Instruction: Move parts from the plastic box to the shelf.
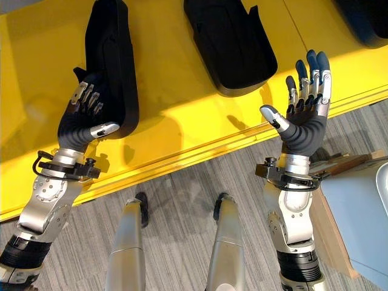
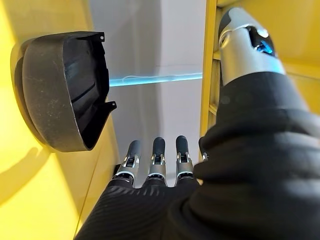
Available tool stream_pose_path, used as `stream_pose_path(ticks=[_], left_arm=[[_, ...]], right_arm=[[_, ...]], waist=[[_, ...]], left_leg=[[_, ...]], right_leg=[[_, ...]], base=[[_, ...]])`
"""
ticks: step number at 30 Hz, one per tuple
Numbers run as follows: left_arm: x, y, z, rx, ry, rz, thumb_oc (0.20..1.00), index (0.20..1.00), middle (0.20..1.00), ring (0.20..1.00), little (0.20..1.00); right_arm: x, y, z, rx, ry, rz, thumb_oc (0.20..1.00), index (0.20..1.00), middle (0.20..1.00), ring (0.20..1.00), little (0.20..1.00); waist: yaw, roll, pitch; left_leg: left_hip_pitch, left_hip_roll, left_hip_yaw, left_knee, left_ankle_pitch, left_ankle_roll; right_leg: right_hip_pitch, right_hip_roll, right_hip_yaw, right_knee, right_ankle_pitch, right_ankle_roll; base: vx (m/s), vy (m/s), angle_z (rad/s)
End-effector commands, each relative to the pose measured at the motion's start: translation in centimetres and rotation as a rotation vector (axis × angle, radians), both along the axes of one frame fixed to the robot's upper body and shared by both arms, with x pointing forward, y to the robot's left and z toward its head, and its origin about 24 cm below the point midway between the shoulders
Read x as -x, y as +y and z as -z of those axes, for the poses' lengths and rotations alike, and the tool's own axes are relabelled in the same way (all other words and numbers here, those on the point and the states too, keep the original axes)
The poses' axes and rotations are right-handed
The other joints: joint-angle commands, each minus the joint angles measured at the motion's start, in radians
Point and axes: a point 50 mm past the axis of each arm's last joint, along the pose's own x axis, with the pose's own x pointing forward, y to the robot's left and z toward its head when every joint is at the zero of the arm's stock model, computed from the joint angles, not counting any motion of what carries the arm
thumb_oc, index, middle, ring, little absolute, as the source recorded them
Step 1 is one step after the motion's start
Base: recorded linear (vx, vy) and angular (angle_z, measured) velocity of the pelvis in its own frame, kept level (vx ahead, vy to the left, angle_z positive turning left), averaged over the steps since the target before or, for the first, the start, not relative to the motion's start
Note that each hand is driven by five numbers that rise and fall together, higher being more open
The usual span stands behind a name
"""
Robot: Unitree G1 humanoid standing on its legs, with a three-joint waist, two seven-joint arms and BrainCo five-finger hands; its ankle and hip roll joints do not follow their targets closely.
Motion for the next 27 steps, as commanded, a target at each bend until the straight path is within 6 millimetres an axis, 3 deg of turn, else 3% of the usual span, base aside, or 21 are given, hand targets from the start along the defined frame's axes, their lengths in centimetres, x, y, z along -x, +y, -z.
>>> stream_pose_path(ticks=[1,12,27], left_arm=[[0.7,0.4,-0.2,0.066,-0.018,0.027,1.000,1.000,1.000,1.000,1.000],[2.2,1.2,1.0,0.197,0.031,0.040,1.000,1.000,1.000,1.000,1.000],[1.2,-0.1,0.1,0.349,-0.026,0.072,1.000,1.000,1.000,1.000,1.000]], right_arm=[[3.0,0.0,-2.6,0.049,-0.208,-0.003,1.000,1.000,1.000,1.000,1.000],[3.4,-0.2,-2.6,0.063,-0.218,0.010,1.000,1.000,1.000,1.000,1.000],[3.1,0.4,-2.6,0.067,-0.213,0.009,1.000,1.000,1.000,1.000,1.000]], waist=[[0.002,-0.001,-0.021],[0.008,-0.003,-0.024],[0.006,-0.010,-0.017]], left_leg=[[-0.030,0.016,-0.022,-0.020,0.045,0.017],[-0.033,0.017,-0.021,-0.028,0.051,0.017],[-0.032,0.018,-0.019,-0.038,0.060,0.016]], right_leg=[[-0.006,0.005,0.010,-0.012,0.043,-0.042],[-0.009,-0.001,0.006,-0.011,0.045,-0.040],[-0.013,0.002,0.006,-0.010,0.049,-0.043]], base=[[0.00,0.000,0.00],[0.00,0.000,0.00],[0.00,0.000,0.00]])
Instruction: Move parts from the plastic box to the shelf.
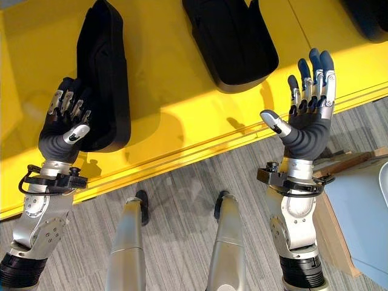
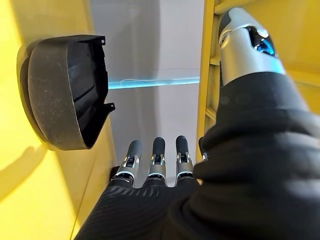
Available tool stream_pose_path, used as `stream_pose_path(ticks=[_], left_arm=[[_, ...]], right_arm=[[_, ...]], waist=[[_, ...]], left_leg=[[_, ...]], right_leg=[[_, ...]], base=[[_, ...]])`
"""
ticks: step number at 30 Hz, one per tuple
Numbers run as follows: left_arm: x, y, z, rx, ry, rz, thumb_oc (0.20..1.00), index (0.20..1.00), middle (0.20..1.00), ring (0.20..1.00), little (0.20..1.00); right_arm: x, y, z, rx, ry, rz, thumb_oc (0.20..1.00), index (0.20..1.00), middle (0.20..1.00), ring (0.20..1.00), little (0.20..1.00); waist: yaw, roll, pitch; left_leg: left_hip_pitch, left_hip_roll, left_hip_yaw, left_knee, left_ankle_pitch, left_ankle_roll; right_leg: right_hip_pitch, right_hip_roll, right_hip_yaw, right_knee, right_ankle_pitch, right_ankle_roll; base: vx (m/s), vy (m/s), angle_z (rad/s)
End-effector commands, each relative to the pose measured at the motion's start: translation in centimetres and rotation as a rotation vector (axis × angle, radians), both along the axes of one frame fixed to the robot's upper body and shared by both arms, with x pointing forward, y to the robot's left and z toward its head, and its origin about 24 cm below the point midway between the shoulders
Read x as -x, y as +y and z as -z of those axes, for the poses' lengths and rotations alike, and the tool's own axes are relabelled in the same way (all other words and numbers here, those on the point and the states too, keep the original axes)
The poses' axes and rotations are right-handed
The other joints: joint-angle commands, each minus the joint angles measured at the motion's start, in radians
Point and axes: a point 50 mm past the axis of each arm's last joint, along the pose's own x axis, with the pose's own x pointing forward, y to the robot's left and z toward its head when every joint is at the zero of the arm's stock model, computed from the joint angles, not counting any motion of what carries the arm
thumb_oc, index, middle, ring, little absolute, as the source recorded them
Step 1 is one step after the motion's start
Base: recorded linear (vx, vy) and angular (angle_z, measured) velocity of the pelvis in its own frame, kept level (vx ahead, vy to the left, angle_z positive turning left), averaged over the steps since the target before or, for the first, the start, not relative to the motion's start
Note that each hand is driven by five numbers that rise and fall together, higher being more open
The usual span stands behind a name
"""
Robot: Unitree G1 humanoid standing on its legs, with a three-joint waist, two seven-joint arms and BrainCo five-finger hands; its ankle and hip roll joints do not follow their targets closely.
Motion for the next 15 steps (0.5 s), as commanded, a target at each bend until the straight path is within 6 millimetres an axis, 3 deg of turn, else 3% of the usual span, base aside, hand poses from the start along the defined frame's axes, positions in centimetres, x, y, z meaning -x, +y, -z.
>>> stream_pose_path(ticks=[1,15], left_arm=[[0.0,-0.6,0.0,0.076,-0.018,0.019,1.000,1.000,1.000,1.000,1.000],[-0.8,-1.7,-1.0,0.209,-0.062,0.032,1.000,1.000,1.000,1.000,1.000]], right_arm=[[2.1,0.2,-2.3,0.029,-0.176,-0.003,1.000,1.000,1.000,1.000,1.000],[1.9,0.7,-2.6,0.022,-0.188,0.004,1.000,1.000,1.000,1.000,1.000]], waist=[[0.004,-0.015,-0.021],[0.000,-0.021,-0.017]], left_leg=[[-0.016,0.018,-0.020,-0.035,0.059,0.015],[-0.017,0.019,-0.021,-0.034,0.065,0.014]], right_leg=[[0.010,0.002,0.003,-0.017,0.048,-0.042],[0.001,0.006,0.010,-0.009,0.053,-0.045]], base=[[0.00,0.000,0.00],[0.00,0.000,0.00]])
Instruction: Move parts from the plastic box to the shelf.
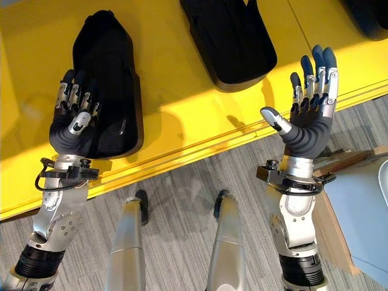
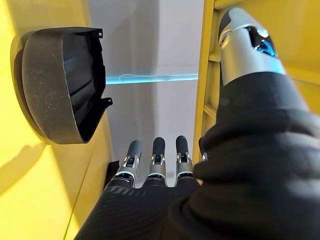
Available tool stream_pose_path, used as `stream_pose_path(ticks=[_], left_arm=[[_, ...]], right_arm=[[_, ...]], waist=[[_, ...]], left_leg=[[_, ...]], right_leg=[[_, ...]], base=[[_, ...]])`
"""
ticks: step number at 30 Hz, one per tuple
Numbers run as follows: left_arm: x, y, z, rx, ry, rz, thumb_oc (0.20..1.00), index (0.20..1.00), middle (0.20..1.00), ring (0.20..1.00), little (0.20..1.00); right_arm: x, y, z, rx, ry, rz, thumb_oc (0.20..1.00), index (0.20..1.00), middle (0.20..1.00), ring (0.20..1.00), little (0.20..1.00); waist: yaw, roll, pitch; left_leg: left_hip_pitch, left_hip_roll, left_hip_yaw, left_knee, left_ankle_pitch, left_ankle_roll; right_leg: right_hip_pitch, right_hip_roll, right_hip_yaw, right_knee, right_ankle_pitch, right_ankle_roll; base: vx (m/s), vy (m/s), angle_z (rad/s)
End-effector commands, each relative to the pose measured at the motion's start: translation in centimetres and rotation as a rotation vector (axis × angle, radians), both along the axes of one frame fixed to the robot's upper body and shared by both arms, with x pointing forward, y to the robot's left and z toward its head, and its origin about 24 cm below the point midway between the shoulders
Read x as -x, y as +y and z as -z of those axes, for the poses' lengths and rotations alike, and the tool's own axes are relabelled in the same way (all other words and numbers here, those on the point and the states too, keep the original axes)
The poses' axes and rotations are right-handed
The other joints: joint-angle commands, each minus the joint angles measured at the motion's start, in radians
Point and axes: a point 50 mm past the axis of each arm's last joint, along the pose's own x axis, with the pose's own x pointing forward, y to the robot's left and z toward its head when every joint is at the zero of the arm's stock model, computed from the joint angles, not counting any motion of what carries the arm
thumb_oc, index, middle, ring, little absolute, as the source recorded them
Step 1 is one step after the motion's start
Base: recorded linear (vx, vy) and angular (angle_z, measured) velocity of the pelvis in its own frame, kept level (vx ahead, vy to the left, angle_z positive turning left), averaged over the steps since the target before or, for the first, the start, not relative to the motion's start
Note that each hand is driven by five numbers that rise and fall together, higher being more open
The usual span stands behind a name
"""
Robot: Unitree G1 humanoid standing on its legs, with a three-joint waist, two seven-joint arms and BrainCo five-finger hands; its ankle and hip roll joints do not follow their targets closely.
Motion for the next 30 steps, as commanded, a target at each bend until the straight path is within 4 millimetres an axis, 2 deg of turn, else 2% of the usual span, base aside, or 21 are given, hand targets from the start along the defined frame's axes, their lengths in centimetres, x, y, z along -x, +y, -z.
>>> stream_pose_path(ticks=[1,14,20,22,30], left_arm=[[0.2,0.3,-0.9,0.067,-0.065,-0.015,1.000,1.000,1.000,1.000,1.000],[1.6,1.3,-2.7,0.173,-0.182,-0.049,1.000,1.000,1.000,1.000,1.000],[1.9,1.1,-3.7,0.196,-0.236,-0.042,1.000,1.000,1.000,1.000,1.000],[1.8,-0.1,-5.2,0.220,-0.301,0.014,1.000,1.000,1.000,1.000,1.000],[1.2,-2.3,-6.6,0.230,-0.347,0.104,1.000,1.000,1.000,1.000,1.000]], right_arm=[[2.0,0.6,-2.3,0.038,-0.176,-0.011,1.000,1.000,1.000,1.000,1.000],[2.3,0.6,-2.6,0.047,-0.202,-0.001,1.000,1.000,1.000,1.000,1.000],[2.3,0.7,-2.8,0.054,-0.209,-0.001,1.000,1.000,1.000,1.000,1.000],[2.2,0.9,-2.9,0.057,-0.209,-0.007,1.000,1.000,1.000,1.000,1.000],[2.0,1.1,-3.2,0.063,-0.222,-0.013,1.000,1.000,1.000,1.000,1.000]], waist=[[0.004,-0.019,-0.020],[0.006,-0.017,-0.026],[0.003,-0.019,-0.029],[-0.002,-0.022,-0.033],[-0.013,-0.025,-0.033]], left_leg=[[-0.019,0.017,-0.022,-0.034,0.064,0.014],[-0.013,0.016,-0.018,-0.043,0.067,0.014],[-0.016,0.017,-0.018,-0.042,0.068,0.013],[-0.019,0.020,-0.018,-0.039,0.067,0.013],[-0.021,0.025,-0.017,-0.038,0.069,0.011]], right_leg=[[0.000,0.003,0.009,-0.011,0.052,-0.045],[0.005,0.007,0.010,-0.017,0.054,-0.045],[0.001,0.007,0.010,-0.015,0.053,-0.044],[-0.004,0.010,0.013,-0.010,0.052,-0.045],[-0.009,0.017,0.015,-0.008,0.053,-0.046]], base=[[0.00,0.000,0.00],[0.00,0.000,0.00],[0.00,0.000,0.00],[0.00,0.000,0.00],[0.00,-0.005,-0.04]])
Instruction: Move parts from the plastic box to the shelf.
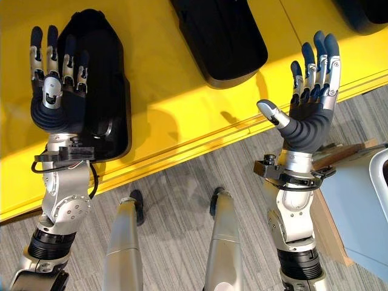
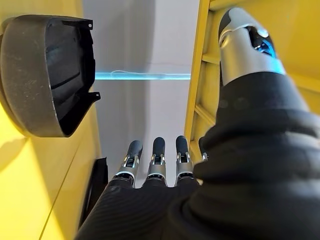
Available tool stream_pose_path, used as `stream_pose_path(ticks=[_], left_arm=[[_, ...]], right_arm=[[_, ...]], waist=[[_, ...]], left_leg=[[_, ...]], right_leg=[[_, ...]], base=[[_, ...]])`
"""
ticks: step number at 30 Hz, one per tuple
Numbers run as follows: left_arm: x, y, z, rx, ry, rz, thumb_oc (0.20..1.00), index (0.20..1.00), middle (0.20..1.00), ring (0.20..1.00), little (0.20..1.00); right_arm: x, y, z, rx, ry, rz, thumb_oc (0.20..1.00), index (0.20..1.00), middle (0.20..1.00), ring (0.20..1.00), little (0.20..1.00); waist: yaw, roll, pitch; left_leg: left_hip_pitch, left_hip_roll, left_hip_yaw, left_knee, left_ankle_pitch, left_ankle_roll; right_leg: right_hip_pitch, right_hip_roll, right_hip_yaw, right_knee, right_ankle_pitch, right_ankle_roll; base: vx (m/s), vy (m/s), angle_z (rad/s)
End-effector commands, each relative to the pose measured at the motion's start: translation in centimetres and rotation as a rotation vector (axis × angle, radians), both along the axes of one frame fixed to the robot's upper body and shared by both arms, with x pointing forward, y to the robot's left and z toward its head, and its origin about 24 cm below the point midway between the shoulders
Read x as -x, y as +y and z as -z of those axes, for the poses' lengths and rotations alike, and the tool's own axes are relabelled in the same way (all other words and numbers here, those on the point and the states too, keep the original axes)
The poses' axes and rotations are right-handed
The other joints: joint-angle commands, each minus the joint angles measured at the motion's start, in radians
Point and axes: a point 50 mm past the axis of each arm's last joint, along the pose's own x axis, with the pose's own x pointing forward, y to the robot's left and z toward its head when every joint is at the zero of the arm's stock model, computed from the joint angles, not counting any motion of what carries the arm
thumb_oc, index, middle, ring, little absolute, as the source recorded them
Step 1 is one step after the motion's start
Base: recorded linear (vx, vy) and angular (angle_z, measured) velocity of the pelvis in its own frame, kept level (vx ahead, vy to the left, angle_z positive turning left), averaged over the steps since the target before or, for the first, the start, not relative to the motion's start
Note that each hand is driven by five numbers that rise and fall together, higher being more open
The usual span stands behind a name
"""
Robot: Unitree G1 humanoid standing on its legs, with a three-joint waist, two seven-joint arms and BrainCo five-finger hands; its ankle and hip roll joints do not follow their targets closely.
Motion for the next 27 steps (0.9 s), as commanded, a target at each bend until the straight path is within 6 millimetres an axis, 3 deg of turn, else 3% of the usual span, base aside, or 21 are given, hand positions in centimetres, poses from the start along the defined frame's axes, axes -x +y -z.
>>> stream_pose_path(ticks=[1,13,21,27], left_arm=[[1.1,-0.8,-1.9,0.054,-0.129,0.049,1.000,1.000,1.000,1.000,1.000],[1.1,-0.9,-2.6,0.080,-0.163,0.044,1.000,1.000,1.000,1.000,1.000],[5.0,0.0,-4.2,0.094,-0.357,0.048,1.000,1.000,1.000,1.000,1.000],[7.3,2.7,-3.9,0.070,-0.428,-0.130,1.000,1.000,1.000,1.000,1.000]], right_arm=[[2.1,0.3,-2.1,0.037,-0.170,-0.009,1.000,1.000,1.000,1.000,1.000],[2.1,0.4,-2.3,0.031,-0.191,-0.005,1.000,1.000,1.000,1.000,1.000],[2.8,0.4,-2.3,0.053,-0.213,-0.029,1.000,1.000,1.000,1.000,1.000],[3.5,0.1,-2.6,0.072,-0.248,-0.034,1.000,1.000,1.000,1.000,1.000]], waist=[[0.013,-0.004,-0.046],[0.008,-0.005,-0.050],[0.020,-0.002,-0.054],[0.035,0.003,-0.051]], left_leg=[[-0.021,0.010,-0.027,-0.041,0.070,0.011],[-0.020,0.013,-0.029,-0.052,0.078,0.006],[-0.006,0.010,-0.025,-0.070,0.080,0.008],[0.000,0.009,-0.022,-0.074,0.078,0.007]], right_leg=[[0.007,0.001,0.002,-0.015,0.051,-0.045],[0.004,0.006,-0.001,-0.016,0.053,-0.044],[0.017,0.004,-0.004,-0.032,0.059,-0.041],[0.026,0.002,-0.005,-0.038,0.059,-0.039]], base=[[0.00,-0.010,-0.05],[0.00,-0.001,0.00],[0.00,0.000,0.00],[0.00,0.000,0.00]])
